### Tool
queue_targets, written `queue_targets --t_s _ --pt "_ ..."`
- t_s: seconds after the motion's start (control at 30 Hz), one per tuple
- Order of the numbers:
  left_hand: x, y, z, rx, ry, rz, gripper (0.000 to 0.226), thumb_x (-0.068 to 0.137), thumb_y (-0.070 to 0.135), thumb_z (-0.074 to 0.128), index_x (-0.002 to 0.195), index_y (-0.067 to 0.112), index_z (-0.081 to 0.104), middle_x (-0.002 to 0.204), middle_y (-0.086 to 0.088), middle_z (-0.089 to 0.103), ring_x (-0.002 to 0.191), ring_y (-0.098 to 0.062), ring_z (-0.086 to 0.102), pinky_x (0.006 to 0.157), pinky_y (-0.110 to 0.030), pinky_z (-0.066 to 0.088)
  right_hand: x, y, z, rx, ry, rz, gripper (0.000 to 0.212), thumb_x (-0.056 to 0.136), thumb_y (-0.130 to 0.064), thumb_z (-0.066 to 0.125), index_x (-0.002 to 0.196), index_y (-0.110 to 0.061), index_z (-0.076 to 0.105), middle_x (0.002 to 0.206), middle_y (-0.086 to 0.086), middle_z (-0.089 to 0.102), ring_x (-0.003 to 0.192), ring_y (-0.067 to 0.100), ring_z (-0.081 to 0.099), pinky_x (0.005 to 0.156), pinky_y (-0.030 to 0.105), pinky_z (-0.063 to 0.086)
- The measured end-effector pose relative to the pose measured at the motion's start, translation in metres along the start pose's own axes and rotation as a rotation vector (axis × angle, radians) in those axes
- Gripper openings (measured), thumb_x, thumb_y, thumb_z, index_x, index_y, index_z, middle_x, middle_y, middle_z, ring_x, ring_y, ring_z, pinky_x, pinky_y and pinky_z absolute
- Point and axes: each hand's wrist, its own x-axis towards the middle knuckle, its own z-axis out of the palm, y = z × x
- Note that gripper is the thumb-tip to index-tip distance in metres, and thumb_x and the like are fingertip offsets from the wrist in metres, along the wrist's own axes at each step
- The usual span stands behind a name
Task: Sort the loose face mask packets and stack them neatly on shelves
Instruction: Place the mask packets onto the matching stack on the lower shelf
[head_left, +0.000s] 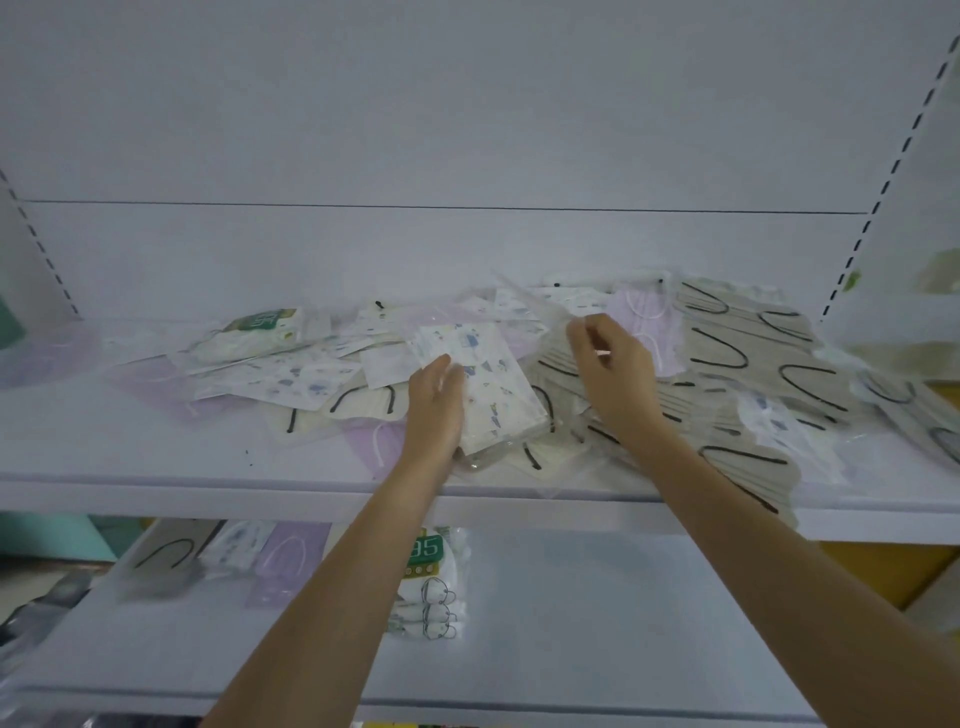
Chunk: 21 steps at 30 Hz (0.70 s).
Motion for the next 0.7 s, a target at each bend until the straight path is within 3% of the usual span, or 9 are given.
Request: queue_targets --t_s 0.07,0.13,0.17,0.23,0.33,0.4,0.47,0.57,0.7 --pt "0.0 0.005 0.0 -0.079 -0.014 -0.01 0.027 0.082 0.041 0.045 0.093 0.017 0.054 0.099 -0.008 0.058 0.094 -0.029 0.059 0.087 -0.043 0.047 -0.009 -0.004 0.005 -0.122 -0.308 -0.088 0.017 0.095 -0.034 0.048 0.083 -0.03 0.059 0.076 -0.023 0.056 0.069 -0.016 0.051 0.06 0.001 0.036" --pt "-0.001 0.005 0.001 -0.089 0.006 -0.01 0.022 0.085 0.034 0.048 0.087 0.015 0.059 0.098 -0.007 0.065 0.093 -0.029 0.064 0.083 -0.045 0.05 -0.014 -0.004 0.011 -0.282 -0.584 -0.163 0.025 0.094 -0.042 0.047 0.095 -0.026 0.066 0.085 -0.02 0.06 0.073 -0.012 0.052 0.063 0.007 0.035" --pt "-0.002 0.005 0.001 -0.05 0.025 0.011 0.014 0.087 0.024 0.05 0.093 0.016 0.061 0.104 -0.006 0.067 0.096 -0.026 0.065 0.084 -0.045 0.052 -0.012 -0.003 0.014 -0.311 -0.631 -0.156 0.031 0.093 -0.046 0.045 0.094 -0.023 0.067 0.088 -0.014 0.063 0.074 -0.006 0.053 0.065 0.014 0.037" --pt "-0.003 0.001 0.0 0.024 0.03 0.064 0.029 0.084 0.001 0.049 0.105 0.019 0.058 0.111 -0.004 0.064 0.099 -0.021 0.063 0.086 -0.04 0.052 0.003 -0.003 0.016 -0.277 -0.541 -0.096 0.043 0.095 -0.046 0.041 0.09 -0.012 0.067 0.089 0.002 0.068 0.077 0.013 0.06 0.069 0.028 0.044" --pt "-0.006 0.002 -0.001 -0.004 -0.008 0.109 0.058 0.082 -0.013 0.044 0.126 0.026 0.043 0.127 0.002 0.055 0.112 -0.012 0.055 0.095 -0.037 0.048 0.046 0.003 0.02 -0.302 -0.311 -0.056 0.035 0.098 -0.031 0.041 0.108 -0.004 0.062 0.109 0.015 0.065 0.095 0.024 0.059 0.08 0.031 0.042" --pt "-0.005 0.002 -0.002 -0.042 -0.043 0.111 0.079 0.084 -0.016 0.041 0.147 0.027 0.02 0.148 0.0 0.037 0.132 -0.019 0.041 0.106 -0.046 0.039 0.073 0.01 0.022 -0.431 -0.328 -0.043 0.039 0.097 -0.02 0.042 0.134 -0.009 0.046 0.137 0.012 0.049 0.124 0.028 0.044 0.1 0.034 0.033" --pt "-0.003 0.0 -0.003 -0.032 -0.04 0.106 0.083 0.086 -0.016 0.042 0.15 0.028 0.011 0.154 -0.001 0.025 0.139 -0.021 0.031 0.11 -0.049 0.035 0.091 0.023 0.025 -0.649 -0.432 0.056 0.056 0.093 -0.02 0.045 0.145 -0.012 0.026 0.149 0.01 0.031 0.135 0.032 0.028 0.108 0.041 0.025" --pt "-0.002 -0.003 -0.002 0.067 0.017 0.079 0.065 0.087 -0.007 0.046 0.143 0.023 0.032 0.146 -0.003 0.035 0.133 -0.021 0.038 0.108 -0.046 0.038 0.101 0.037 0.029 -0.801 -0.469 0.248 0.053 0.092 -0.032 0.048 0.139 -0.01 0.035 0.14 0.014 0.04 0.131 0.033 0.031 0.102 0.042 0.03" --pt "-0.001 -0.003 0.0 0.125 0.021 0.067 0.057 0.088 -0.001 0.047 0.14 0.02 0.037 0.142 -0.001 0.036 0.13 -0.018 0.039 0.107 -0.042 0.04 0.103 0.035 0.037 -0.804 -0.261 0.14 0.025 0.092 -0.022 0.043 0.107 -0.011 0.061 0.109 0.01 0.063 0.105 0.029 0.053 0.089 0.035 0.032"
